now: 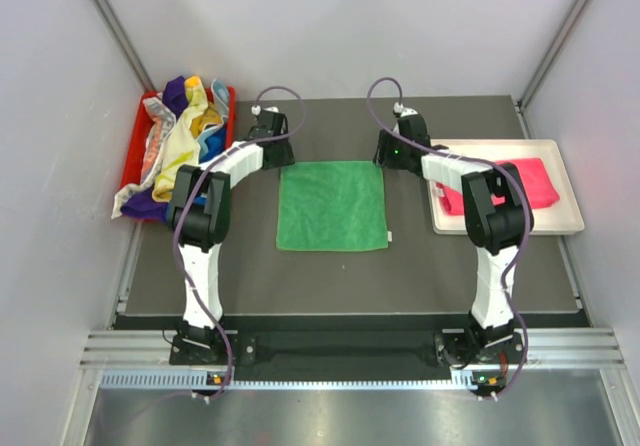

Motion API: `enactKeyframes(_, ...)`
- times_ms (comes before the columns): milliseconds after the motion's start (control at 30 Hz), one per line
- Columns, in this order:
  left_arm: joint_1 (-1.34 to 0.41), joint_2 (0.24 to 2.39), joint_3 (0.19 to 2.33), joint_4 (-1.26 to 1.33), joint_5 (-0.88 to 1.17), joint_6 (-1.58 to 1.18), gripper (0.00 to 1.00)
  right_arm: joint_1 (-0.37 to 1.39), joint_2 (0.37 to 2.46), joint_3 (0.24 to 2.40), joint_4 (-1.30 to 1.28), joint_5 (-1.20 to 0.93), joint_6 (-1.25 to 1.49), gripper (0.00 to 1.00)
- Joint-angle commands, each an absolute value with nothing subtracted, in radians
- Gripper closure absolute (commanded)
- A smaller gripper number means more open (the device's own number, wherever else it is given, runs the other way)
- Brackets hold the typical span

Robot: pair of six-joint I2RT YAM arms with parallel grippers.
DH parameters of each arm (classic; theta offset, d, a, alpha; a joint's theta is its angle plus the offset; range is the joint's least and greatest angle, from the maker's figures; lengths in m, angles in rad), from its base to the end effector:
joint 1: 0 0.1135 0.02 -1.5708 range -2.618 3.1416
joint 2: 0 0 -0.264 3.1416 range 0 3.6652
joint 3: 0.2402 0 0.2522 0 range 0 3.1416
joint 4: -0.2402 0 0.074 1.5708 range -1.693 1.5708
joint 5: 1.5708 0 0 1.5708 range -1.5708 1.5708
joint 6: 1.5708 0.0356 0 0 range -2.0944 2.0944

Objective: Fold and stack the towels
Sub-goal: Fold the towel

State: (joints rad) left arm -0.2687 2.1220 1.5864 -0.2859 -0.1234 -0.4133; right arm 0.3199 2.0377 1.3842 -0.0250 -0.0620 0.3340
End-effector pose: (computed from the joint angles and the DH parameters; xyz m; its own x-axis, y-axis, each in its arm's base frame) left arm 0.4582 -0.1216 0.1849 -0.7198 -0.2152 -0.6600 -0.1162 0.9747 -0.1910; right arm 0.4313 0.1452 0.1792 -0.6808 0.1192 -0.7227 -0.1445 0.9455 0.2920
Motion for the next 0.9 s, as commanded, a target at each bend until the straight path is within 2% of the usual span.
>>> enactKeyframes(0, -0.264, 2.163, 1.634, -0.316, -0.118, -0.39, 0.49, 0.336, 2.083, 1.454, -0.069, -0.057, 0.304, 0.49)
enactKeyframes(267, -0.264, 2.204, 1.64, -0.307, -0.112, -0.387, 0.51, 0.337, 2.141, 1.496, -0.115, -0.026, 0.285, 0.5)
enactKeyframes(400, -0.265, 2.209, 1.634, -0.305, -0.103, -0.394, 0.53, 0.344, 2.146, 1.503, -0.115, -0.017, 0.284, 0.56)
enactKeyframes(767, -0.265, 2.206, 1.609, -0.287, -0.091, -0.402, 0.58, 0.374, 2.169, 1.542, -0.129, 0.023, 0.262, 0.63)
enactKeyframes(867, -0.267, 2.207, 1.606, -0.278, -0.087, -0.4, 0.61, 0.374, 2.171, 1.542, -0.126, 0.028, 0.259, 0.67)
